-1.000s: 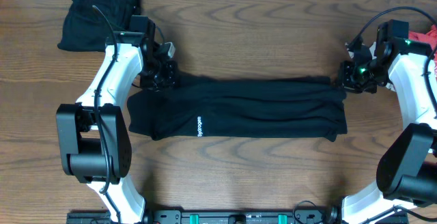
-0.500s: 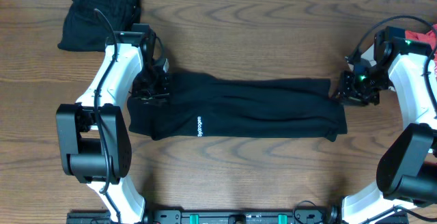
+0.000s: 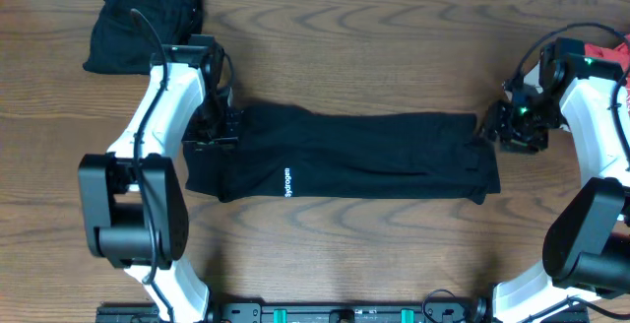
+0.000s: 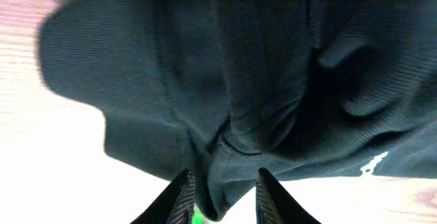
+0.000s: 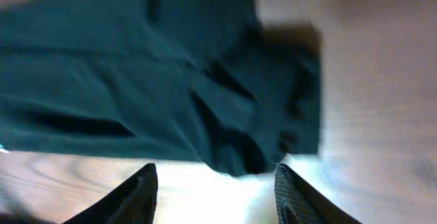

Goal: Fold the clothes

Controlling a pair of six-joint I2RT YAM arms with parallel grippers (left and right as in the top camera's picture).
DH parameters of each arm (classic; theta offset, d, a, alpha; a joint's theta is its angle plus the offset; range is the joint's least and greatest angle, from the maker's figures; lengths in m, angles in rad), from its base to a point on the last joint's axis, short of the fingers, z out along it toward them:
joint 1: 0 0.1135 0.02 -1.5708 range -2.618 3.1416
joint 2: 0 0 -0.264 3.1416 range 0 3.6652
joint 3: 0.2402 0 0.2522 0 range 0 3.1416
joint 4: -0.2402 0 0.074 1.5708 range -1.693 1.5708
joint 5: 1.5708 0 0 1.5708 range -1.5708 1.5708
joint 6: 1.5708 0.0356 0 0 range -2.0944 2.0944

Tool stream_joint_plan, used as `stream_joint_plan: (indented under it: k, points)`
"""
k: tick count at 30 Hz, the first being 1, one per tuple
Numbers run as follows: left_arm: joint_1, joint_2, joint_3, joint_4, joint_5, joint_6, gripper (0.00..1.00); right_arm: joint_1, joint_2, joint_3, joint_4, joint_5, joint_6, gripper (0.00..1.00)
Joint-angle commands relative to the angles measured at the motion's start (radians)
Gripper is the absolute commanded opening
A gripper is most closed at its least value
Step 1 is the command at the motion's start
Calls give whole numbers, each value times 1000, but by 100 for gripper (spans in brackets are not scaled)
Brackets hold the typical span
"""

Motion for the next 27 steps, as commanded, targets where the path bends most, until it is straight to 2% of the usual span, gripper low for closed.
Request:
stream_joint_plan:
  k: [1, 2, 3, 5, 6, 9, 15, 20, 27]
  points:
    - [-3, -100, 48, 40, -29, -19, 37, 7, -10, 7, 55, -222, 8, 55]
    - [-9, -125, 48, 75, -20, -19, 48, 19, -10, 7, 82, -267, -3, 57]
    - [-15, -144, 48, 106, -5, -19, 63, 29, -10, 7, 99, -281, -3, 58]
    - [-27, -169, 48, 172, 29, -19, 81, 56, -10, 7, 126, -284, -2, 58]
    - [-34, -176, 48, 201, 38, -19, 86, 76, -10, 7, 138, -284, -2, 59]
    - [-46, -167, 48, 235, 39, -19, 88, 136, -10, 6, 168, -283, -2, 61]
    - [-46, -95, 45, 196, 41, -19, 90, 238, -10, 6, 212, -243, -2, 63]
    - [-46, -35, 42, 183, 146, 26, 90, 292, -10, 6, 249, -197, 26, 64]
    - [-47, 0, 34, 182, 189, 53, 90, 320, -10, 6, 270, -197, 28, 64]
